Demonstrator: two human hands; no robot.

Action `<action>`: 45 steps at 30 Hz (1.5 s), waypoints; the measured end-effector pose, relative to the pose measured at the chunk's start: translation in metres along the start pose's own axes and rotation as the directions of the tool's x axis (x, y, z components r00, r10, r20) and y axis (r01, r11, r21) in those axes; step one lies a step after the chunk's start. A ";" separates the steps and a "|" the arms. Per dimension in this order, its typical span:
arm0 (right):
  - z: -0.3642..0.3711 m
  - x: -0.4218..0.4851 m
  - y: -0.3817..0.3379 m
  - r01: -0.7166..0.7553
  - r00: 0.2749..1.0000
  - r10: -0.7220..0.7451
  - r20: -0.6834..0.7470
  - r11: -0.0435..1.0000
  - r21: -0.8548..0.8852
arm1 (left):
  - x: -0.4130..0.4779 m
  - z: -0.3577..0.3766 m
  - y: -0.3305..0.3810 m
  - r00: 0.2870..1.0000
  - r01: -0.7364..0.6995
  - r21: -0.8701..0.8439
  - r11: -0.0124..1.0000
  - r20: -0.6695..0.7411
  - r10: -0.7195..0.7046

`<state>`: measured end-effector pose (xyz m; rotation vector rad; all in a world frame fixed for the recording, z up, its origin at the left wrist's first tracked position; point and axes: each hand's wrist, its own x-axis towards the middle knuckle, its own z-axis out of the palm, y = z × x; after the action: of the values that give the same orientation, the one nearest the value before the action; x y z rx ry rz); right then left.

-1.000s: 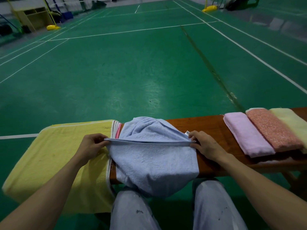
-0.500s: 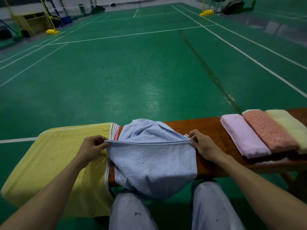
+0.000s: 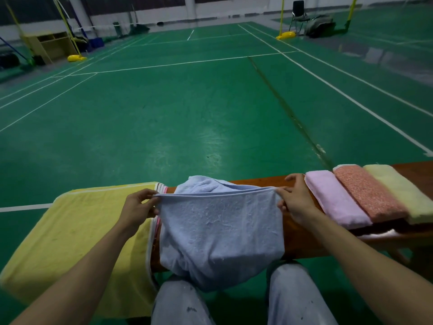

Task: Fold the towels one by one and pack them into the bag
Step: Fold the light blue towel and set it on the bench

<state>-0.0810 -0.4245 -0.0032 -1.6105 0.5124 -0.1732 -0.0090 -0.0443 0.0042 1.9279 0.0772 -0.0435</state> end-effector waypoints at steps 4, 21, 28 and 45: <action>0.002 0.012 -0.016 -0.081 0.994 0.103 -0.049 0.940 0.331 | 0.009 0.024 0.008 0.995 0.101 -0.252 0.962 0.004 -0.103; 0.015 0.153 0.005 0.030 0.993 -0.032 -0.118 0.999 -0.023 | 0.144 0.100 -0.001 0.976 0.184 -0.498 0.847 -0.009 -0.218; 0.021 0.185 0.018 -0.017 0.994 0.007 -0.108 0.996 -0.091 | 0.171 0.120 -0.015 0.969 0.230 -0.529 0.817 0.046 -0.243; 0.003 0.151 0.019 0.289 0.953 -0.128 0.275 0.658 -0.696 | 0.138 0.097 -0.010 0.973 0.217 -0.465 0.858 0.034 -0.227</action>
<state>0.0503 -0.4860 -0.0508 -2.4608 0.2263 0.0433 0.1283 -0.1267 -0.0488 1.4268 0.3003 -0.1455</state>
